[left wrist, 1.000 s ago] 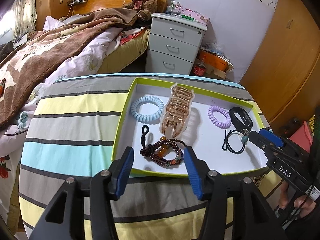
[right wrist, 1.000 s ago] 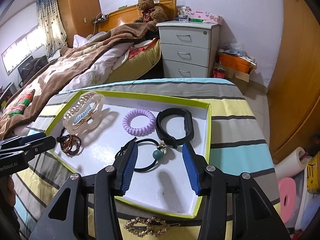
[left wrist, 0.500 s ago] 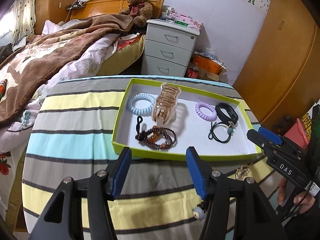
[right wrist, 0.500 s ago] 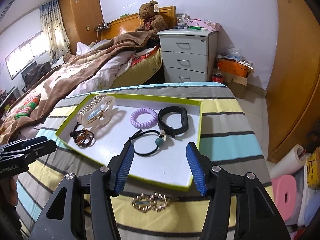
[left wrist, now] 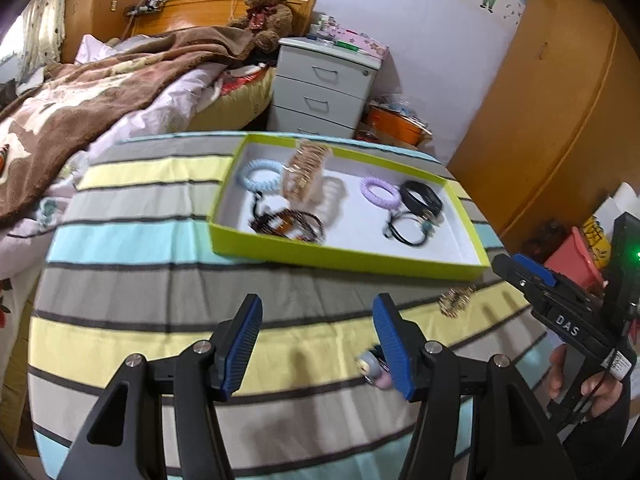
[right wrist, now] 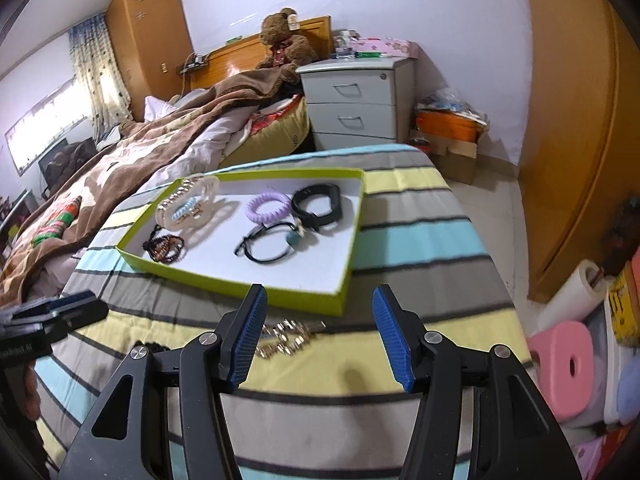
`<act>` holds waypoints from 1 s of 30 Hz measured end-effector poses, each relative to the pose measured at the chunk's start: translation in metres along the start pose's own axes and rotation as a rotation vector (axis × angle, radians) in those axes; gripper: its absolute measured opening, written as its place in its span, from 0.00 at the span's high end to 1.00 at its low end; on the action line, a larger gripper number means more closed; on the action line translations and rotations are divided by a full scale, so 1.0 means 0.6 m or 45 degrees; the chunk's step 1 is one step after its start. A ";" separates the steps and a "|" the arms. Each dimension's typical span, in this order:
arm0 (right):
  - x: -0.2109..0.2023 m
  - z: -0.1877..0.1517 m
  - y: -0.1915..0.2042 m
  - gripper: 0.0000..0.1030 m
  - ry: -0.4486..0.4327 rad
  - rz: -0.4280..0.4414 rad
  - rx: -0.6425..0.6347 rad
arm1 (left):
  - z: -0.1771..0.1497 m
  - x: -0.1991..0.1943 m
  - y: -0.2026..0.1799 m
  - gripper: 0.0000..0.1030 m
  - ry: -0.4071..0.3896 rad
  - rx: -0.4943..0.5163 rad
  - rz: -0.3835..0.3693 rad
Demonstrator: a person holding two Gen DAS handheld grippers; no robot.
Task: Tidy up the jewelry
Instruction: 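Grasp the keychain with pink and blue balls with the left gripper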
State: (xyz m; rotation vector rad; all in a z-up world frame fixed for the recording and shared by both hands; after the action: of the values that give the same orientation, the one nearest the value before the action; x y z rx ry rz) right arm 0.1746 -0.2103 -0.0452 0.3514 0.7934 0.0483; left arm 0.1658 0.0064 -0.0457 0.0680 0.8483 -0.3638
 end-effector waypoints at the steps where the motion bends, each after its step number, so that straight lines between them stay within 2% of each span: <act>1: -0.001 -0.003 -0.007 0.46 0.000 -0.006 0.008 | -0.006 0.002 -0.007 0.42 0.009 0.008 -0.010; 9: -0.005 -0.021 -0.045 0.46 0.022 -0.040 0.062 | -0.052 0.030 -0.063 0.42 0.101 0.071 -0.098; 22: 0.018 -0.036 -0.038 0.46 0.088 -0.011 0.069 | -0.063 0.051 -0.083 0.42 0.139 0.104 -0.050; 23: 0.020 -0.037 -0.034 0.46 0.094 -0.005 0.066 | -0.062 0.052 -0.083 0.44 0.138 0.108 -0.043; 26: 0.031 -0.043 -0.021 0.46 0.120 0.010 0.045 | -0.061 0.053 -0.079 0.60 0.147 0.132 0.031; 30: 0.041 -0.051 -0.005 0.46 0.144 0.011 0.024 | -0.062 0.051 -0.067 0.77 0.144 0.116 0.043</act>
State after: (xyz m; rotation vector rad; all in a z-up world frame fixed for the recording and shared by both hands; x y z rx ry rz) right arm 0.1702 -0.2000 -0.0832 0.3726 0.9048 0.0693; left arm 0.1439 -0.0323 -0.0899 0.1890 0.9406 -0.3693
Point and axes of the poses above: each gripper's, at about its wrist camera, not at the fingertips, and x roughly the way its jaws point, y to its left, z to its top, the point moved 8 cm from there along x, roughly the way its jaws point, and after that the axes turned 15 degrees about x, right-handed, at the moved point
